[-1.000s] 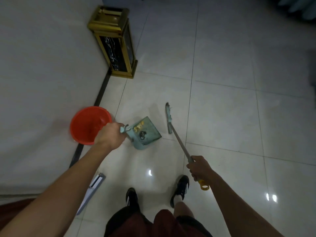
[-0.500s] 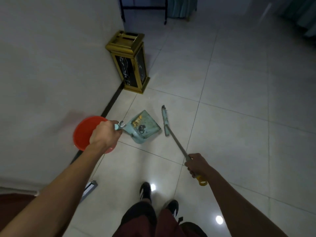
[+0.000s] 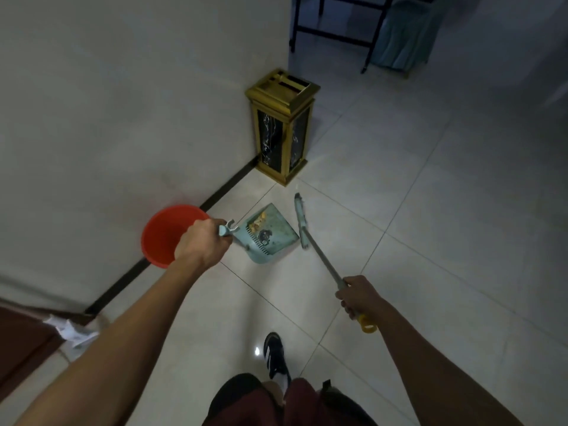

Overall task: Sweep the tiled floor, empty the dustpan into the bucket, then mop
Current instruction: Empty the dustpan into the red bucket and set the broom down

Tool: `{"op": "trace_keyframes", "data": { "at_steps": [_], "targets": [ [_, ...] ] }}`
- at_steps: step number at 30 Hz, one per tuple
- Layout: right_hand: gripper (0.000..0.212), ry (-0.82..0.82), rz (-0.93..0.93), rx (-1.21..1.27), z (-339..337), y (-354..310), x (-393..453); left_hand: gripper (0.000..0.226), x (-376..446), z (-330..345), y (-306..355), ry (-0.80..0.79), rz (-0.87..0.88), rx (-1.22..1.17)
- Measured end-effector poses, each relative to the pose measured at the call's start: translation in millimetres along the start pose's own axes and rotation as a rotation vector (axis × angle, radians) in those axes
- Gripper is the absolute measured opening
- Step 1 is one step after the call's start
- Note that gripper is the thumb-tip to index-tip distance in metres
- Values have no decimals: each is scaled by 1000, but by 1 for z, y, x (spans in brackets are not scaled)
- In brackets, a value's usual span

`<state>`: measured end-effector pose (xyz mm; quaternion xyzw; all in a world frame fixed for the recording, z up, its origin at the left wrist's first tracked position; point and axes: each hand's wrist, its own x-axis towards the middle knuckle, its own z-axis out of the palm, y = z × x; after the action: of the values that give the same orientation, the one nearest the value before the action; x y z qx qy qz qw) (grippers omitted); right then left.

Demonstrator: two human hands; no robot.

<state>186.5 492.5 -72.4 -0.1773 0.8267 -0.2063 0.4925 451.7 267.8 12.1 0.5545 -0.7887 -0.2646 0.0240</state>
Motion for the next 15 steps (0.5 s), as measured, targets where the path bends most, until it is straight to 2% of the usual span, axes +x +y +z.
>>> {"op": "trace_keyframes", "data": {
  "at_steps": [8, 12, 15],
  "targets": [
    [13, -32, -69, -120, -32, -49, 40, 11, 5, -17, 20, 124, -88, -18],
    [2, -71, -122, -194, -46, -75, 56, 21, -5, -21, 33, 188, -176, -47],
    [4, -83, -169, -219, -58, -90, 68, 25, -19, -23, 46, 232, -258, -70]
  ]
}}
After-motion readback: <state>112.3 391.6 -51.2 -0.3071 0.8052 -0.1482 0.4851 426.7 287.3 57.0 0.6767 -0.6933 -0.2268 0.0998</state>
